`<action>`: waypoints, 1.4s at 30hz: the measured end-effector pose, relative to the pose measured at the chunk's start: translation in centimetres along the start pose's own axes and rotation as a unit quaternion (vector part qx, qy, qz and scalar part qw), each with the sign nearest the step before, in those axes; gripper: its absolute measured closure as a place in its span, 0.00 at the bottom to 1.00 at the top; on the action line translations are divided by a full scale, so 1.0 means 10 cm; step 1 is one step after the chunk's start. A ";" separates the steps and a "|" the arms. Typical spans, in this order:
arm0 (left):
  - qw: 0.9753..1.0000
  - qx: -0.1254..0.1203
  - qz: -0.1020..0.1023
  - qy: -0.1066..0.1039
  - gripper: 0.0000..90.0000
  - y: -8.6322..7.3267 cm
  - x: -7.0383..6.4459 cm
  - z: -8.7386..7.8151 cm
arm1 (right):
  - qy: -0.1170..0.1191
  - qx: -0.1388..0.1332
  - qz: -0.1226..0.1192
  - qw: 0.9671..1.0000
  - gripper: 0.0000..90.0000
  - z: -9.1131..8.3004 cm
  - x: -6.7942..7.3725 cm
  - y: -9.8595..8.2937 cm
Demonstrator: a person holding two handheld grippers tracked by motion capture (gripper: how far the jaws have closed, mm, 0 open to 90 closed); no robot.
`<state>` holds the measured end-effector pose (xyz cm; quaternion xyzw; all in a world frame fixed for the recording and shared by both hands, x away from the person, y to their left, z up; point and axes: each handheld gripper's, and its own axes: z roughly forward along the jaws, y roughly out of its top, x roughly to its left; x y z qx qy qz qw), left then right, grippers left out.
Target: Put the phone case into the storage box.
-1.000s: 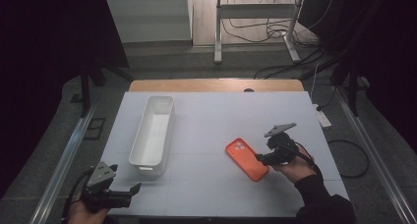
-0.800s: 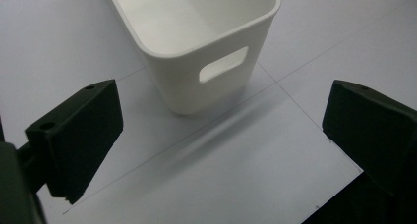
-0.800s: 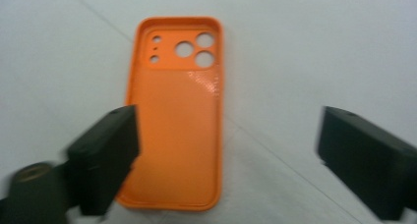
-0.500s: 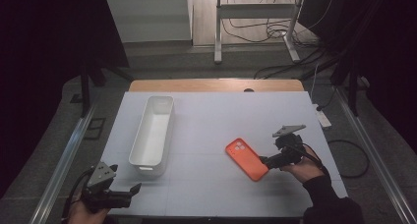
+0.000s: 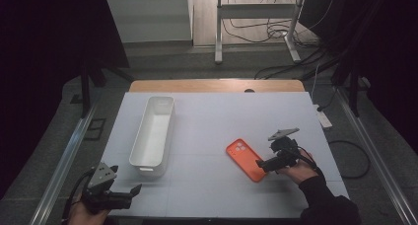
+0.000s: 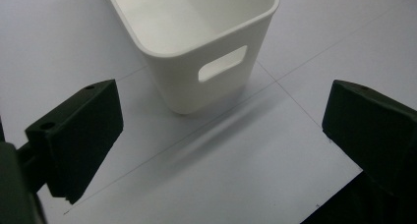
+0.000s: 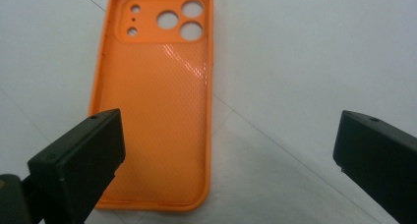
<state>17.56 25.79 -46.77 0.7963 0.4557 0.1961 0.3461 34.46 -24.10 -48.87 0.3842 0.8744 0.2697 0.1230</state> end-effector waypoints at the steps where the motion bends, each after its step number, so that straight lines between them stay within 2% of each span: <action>1: 1.000 0.000 0.000 0.000 0.03 0.00 0.00 0.00 | 0.000 0.003 0.001 1.000 0.00 0.01 0.00 -0.01; 5: 1.000 0.000 0.001 0.000 0.03 0.00 0.00 0.00 | -0.005 0.018 -0.005 1.000 0.00 0.08 0.00 -0.03; 13: 1.000 0.002 0.003 -0.001 0.03 0.00 0.00 0.00 | 0.009 0.034 -0.003 0.999 0.00 0.16 0.01 -0.04; 18: 1.000 0.002 0.003 -0.001 0.03 0.00 0.00 0.00 | 0.010 0.054 -0.009 0.998 0.00 0.24 0.03 -0.03; 21: 1.000 0.002 0.003 -0.001 0.03 0.00 0.00 0.01 | 0.007 0.060 -0.015 0.998 0.10 0.26 0.04 -0.03; 23: 1.000 0.003 0.004 -0.001 0.03 0.00 -0.01 0.01 | 0.010 0.055 -0.019 0.998 0.22 0.23 0.04 -0.02; 24: 1.000 0.003 0.004 -0.001 0.03 0.01 -0.01 0.01 | 0.015 0.051 -0.020 0.998 0.31 0.21 0.04 -0.02; 26: 1.000 0.004 0.004 -0.001 0.03 0.01 -0.01 0.01 | 0.023 0.052 -0.024 0.998 0.40 0.19 0.04 -0.01; 30: 1.000 0.003 0.005 -0.001 0.03 0.01 -0.01 0.01 | 0.029 0.060 -0.016 0.998 0.59 0.17 0.00 0.01; 31: 1.000 0.003 0.005 -0.001 0.03 0.01 -0.01 0.01 | 0.029 0.060 -0.016 0.998 0.59 0.17 0.00 0.01; 34: 1.000 0.003 0.005 -0.002 0.03 0.01 -0.01 0.01 | 0.031 0.064 -0.010 0.997 0.73 0.16 -0.03 0.02; 38: 1.000 0.004 0.006 -0.002 0.03 0.01 -0.01 0.01 | 0.047 0.070 -0.001 0.996 0.88 0.17 -0.02 0.05; 42: 1.000 0.001 0.002 -0.002 0.03 0.00 0.00 0.00 | 0.049 0.075 0.000 0.996 0.92 0.18 -0.01 0.07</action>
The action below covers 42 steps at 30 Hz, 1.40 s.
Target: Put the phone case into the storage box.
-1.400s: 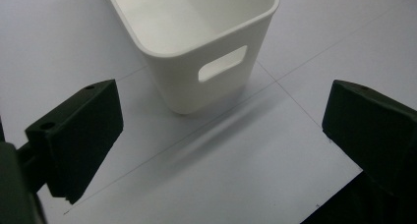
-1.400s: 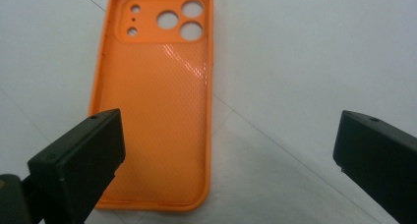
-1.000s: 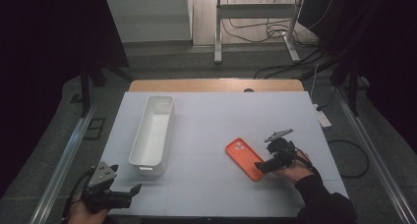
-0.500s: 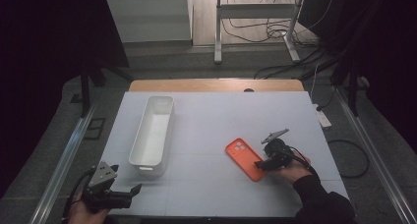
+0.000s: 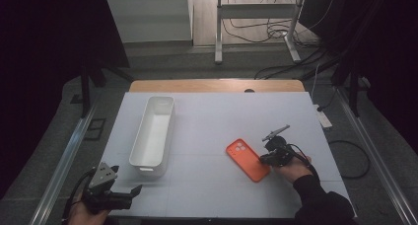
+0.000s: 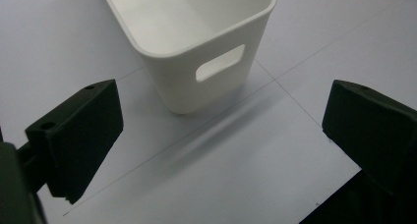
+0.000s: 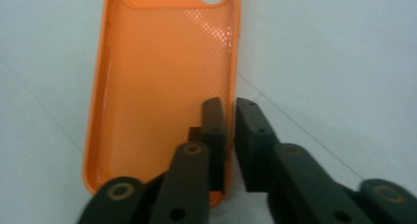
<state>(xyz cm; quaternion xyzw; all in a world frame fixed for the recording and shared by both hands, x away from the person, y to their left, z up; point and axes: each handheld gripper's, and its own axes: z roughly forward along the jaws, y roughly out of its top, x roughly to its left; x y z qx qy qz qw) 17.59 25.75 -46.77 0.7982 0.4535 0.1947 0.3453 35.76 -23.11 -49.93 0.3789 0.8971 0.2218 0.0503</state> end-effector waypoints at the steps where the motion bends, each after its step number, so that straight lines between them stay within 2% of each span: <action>1: 1.000 0.000 0.000 0.000 0.03 0.00 0.00 0.00 | -0.008 0.003 -0.008 1.000 0.96 0.00 0.00 0.01; 8: 1.000 -0.001 -0.005 0.008 0.03 0.00 0.00 -0.01 | -0.019 0.011 -0.018 1.000 0.98 -0.01 0.03 0.03; 15: 1.000 -0.004 -0.016 0.002 0.03 0.00 0.03 -0.01 | -0.021 0.003 -0.028 0.999 0.99 -0.02 0.06 0.03; 21: 1.000 0.000 -0.014 -0.001 0.03 0.00 0.03 0.00 | -0.022 -0.006 -0.023 0.999 0.99 -0.06 0.06 0.03; 26: 1.000 0.000 -0.011 0.001 0.02 0.00 0.02 0.00 | -0.024 -0.020 -0.018 0.999 0.99 -0.11 0.06 0.03; 30: 1.000 -0.001 -0.022 0.006 0.02 0.00 0.04 -0.01 | -0.024 -0.033 -0.017 0.999 0.99 -0.16 0.06 0.03; 34: 1.000 -0.003 -0.029 0.001 0.02 -0.01 0.06 -0.01 | -0.023 -0.046 -0.018 0.998 0.99 -0.21 0.08 0.03; 42: 1.000 -0.002 -0.021 -0.007 0.01 0.00 0.05 0.00 | -0.018 -0.071 -0.014 0.997 0.99 -0.30 0.12 0.04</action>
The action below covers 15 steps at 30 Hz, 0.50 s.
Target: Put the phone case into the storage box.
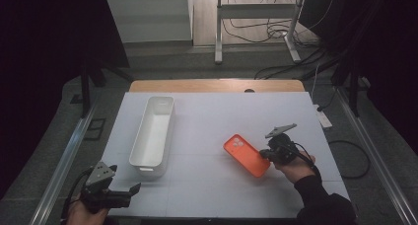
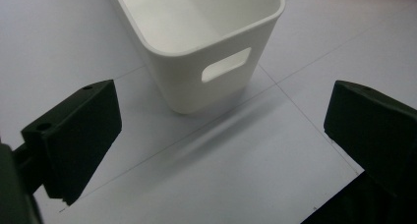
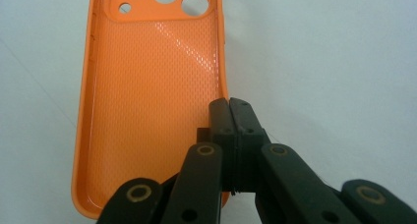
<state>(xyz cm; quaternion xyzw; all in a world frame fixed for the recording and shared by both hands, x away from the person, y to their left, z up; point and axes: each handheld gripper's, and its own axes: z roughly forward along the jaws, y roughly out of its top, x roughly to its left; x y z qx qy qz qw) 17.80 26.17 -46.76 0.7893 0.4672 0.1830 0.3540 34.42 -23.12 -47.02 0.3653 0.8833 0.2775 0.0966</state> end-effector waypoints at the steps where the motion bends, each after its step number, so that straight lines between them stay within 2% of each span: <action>1: 1.000 0.000 0.000 0.000 0.01 0.00 0.00 0.00 | -0.001 -0.002 0.002 1.000 0.99 -0.01 0.01 0.01; 10: 1.000 -0.003 -0.007 -0.004 0.01 0.00 0.01 -0.01 | -0.002 -0.024 0.001 1.000 0.99 -0.10 0.03 0.02; 15: 1.000 -0.001 -0.003 0.004 0.00 0.00 0.00 0.00 | 0.002 -0.040 0.002 0.999 0.99 -0.16 0.05 0.03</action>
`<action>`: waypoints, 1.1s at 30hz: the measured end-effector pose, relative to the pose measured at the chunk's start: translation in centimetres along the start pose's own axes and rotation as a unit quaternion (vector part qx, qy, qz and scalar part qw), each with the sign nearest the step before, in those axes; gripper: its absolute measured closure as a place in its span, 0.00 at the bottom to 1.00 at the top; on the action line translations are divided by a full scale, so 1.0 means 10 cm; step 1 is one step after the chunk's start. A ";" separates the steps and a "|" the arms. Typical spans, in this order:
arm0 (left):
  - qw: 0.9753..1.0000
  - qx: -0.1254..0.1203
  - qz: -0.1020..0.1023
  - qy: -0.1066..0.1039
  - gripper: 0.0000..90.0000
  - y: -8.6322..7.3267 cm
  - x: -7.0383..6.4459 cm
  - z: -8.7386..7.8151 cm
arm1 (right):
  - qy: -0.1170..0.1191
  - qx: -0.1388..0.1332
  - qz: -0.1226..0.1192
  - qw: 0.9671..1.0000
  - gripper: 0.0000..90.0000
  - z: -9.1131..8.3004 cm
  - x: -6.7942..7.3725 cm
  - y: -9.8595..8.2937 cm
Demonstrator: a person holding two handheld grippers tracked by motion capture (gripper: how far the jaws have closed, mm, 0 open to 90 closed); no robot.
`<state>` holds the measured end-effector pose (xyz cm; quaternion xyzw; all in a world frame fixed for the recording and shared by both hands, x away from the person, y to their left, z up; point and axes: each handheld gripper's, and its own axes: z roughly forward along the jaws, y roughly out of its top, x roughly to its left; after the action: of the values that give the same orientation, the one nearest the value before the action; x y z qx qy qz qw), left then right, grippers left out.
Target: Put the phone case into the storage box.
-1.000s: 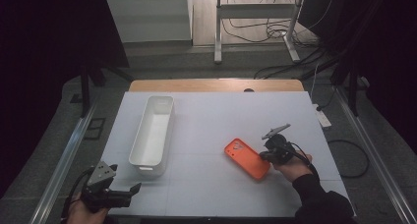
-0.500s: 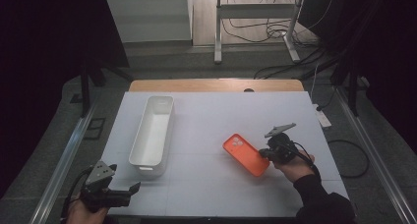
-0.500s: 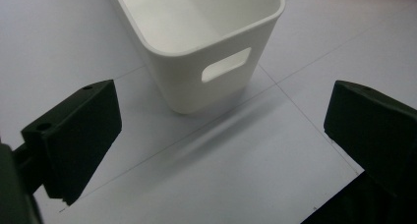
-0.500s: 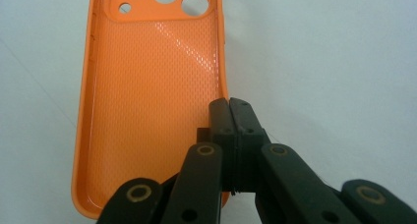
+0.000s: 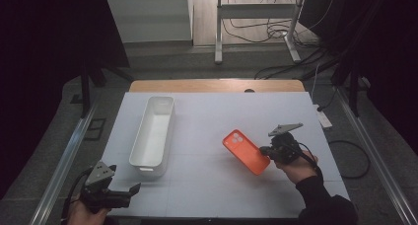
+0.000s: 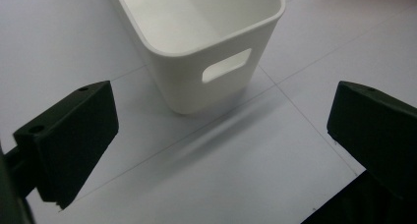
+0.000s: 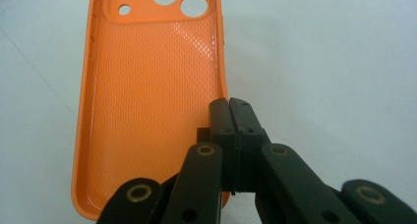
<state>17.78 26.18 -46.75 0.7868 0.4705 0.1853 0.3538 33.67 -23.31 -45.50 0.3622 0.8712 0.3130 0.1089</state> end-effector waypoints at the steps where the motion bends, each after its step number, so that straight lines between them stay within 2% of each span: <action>1: 1.000 0.000 0.000 0.001 0.00 0.00 0.00 0.00 | 0.002 -0.002 0.002 1.000 0.99 -0.01 0.01 0.00; 6: 1.000 0.001 -0.005 0.002 0.00 0.00 0.01 0.00 | 0.003 -0.018 -0.001 1.000 0.99 -0.06 0.03 0.03; 18: 0.999 -0.003 -0.042 -0.010 0.00 0.04 0.07 -0.01 | 0.001 -0.053 -0.002 0.999 0.99 -0.21 0.03 0.07; 24: 0.999 0.002 -0.044 -0.016 0.00 0.08 0.06 0.01 | 0.000 -0.063 -0.004 0.998 0.99 -0.24 0.04 0.09; 33: 0.997 -0.014 -0.052 -0.048 0.00 0.23 0.03 0.02 | 0.000 -0.077 -0.006 0.997 0.99 -0.27 0.07 0.12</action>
<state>19.50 25.65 -45.21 0.7644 0.4902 0.1354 0.3962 32.72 -23.39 -42.61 0.3475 0.8465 0.3789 0.1384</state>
